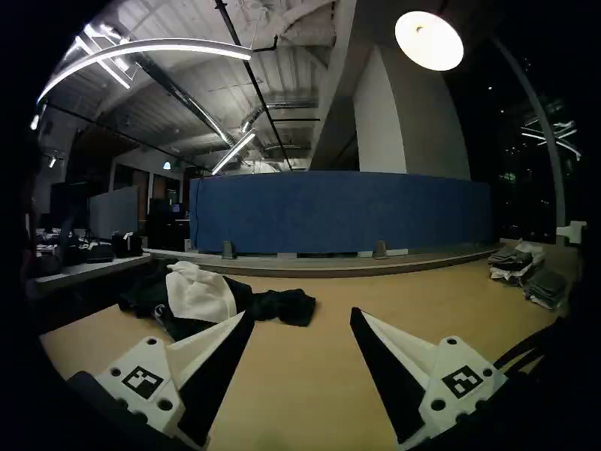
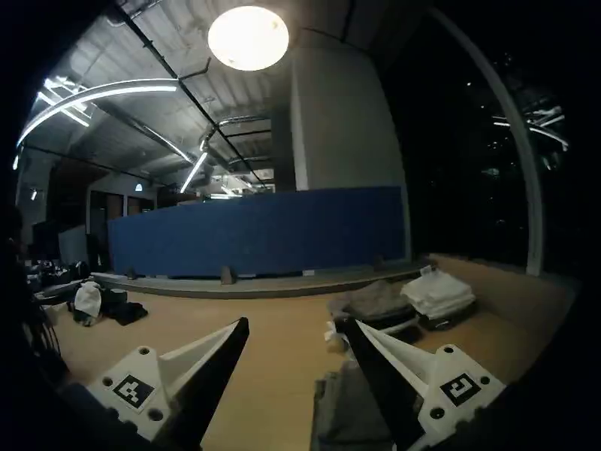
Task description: Fold towel
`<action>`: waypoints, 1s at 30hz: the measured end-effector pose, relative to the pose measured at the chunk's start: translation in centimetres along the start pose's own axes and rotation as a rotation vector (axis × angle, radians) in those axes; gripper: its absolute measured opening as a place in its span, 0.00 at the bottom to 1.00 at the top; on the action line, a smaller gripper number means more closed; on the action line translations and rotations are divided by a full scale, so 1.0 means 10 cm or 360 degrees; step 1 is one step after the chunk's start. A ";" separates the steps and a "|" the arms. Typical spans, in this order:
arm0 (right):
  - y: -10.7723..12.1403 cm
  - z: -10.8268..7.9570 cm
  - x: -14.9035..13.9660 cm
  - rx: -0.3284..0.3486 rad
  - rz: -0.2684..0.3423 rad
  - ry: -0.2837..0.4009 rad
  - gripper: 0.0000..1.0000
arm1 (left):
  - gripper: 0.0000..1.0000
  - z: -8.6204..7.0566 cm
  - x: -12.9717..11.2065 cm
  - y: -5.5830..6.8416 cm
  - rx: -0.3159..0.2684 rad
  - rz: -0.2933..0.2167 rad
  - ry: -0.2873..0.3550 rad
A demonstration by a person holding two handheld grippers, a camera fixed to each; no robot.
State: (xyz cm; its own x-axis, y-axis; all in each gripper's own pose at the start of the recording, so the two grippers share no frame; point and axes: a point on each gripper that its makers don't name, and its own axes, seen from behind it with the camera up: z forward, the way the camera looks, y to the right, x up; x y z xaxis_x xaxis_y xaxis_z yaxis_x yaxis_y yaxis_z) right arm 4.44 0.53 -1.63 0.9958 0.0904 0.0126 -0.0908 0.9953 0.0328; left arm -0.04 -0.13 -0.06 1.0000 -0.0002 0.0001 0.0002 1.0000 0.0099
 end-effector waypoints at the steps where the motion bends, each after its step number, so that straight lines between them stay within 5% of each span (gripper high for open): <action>1: 0.00 0.01 -0.03 0.0003 0.0008 -0.0003 1.00 | 0.95 0.00 0.00 0.00 0.0000 0.0000 0.0000; 30: 0.04 0.19 -0.38 -0.0032 -0.0002 -0.0017 1.00 | 0.96 0.00 0.00 0.00 0.0000 0.0000 0.0000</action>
State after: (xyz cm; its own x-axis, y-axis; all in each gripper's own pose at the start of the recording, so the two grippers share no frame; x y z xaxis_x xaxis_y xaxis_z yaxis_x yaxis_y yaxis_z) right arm 0.64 0.51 0.21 0.9958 0.0887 0.0235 -0.0891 0.9959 0.0130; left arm -0.01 -0.15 -0.06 1.0000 -0.0002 0.0002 0.0002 1.0000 0.0100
